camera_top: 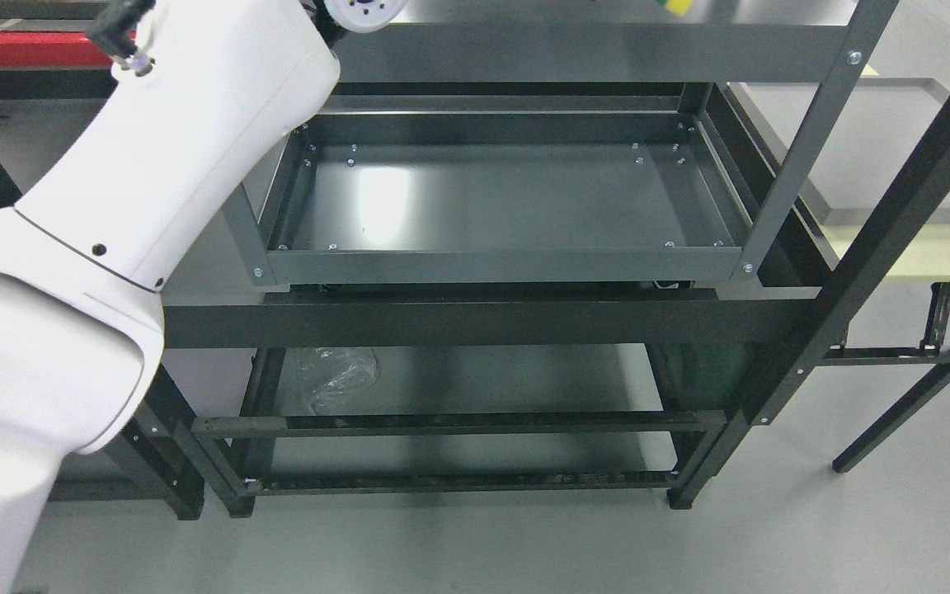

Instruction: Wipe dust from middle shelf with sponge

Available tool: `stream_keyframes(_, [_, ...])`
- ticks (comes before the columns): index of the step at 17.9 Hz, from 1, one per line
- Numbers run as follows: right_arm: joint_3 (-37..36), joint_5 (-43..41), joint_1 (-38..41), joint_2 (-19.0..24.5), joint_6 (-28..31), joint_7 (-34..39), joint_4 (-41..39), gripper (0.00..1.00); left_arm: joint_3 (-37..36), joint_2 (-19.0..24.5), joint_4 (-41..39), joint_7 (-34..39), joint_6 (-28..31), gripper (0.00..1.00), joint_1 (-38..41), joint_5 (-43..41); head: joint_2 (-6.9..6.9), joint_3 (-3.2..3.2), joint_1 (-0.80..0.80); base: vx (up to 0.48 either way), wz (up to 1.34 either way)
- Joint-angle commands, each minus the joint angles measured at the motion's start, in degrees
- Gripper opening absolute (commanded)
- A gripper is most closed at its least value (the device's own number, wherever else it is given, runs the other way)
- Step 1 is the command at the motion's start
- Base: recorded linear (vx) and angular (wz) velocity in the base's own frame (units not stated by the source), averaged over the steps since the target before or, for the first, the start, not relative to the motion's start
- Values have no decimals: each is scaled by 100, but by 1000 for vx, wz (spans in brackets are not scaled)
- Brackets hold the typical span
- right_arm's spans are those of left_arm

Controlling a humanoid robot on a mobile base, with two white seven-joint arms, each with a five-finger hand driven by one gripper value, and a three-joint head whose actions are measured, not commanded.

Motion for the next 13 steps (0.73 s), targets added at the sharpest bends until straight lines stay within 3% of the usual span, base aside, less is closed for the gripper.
stream_keyframes(1, [0,0,2,-100,414,24,-100,100,-1474,-210,-71,-322,19,3,31,115,0,0,0,0,0])
stream_keyframes(4, [0,0,2,-100,423,24,-100,100,-1273,-210,-63,-384,-34,3,14,-193,0,0,0,0,0])
stream_keyframes(7, [0,0,2,-100,414,24,-100,100,-422,-210,235,-516,-217,3,-170,-631,0,0,0,0,0])
stream_keyframes(11, [0,0,2,-100,423,24,-100,100,493,-210,447,-1077,-1306,3,-426,-1405,0,0,0,0,0])
stream_keyframes(13, [0,0,2,-100,414,24,-100,100,731,109,412,-1586,-1974,3,-417,-1433,0,0,0,0,0])
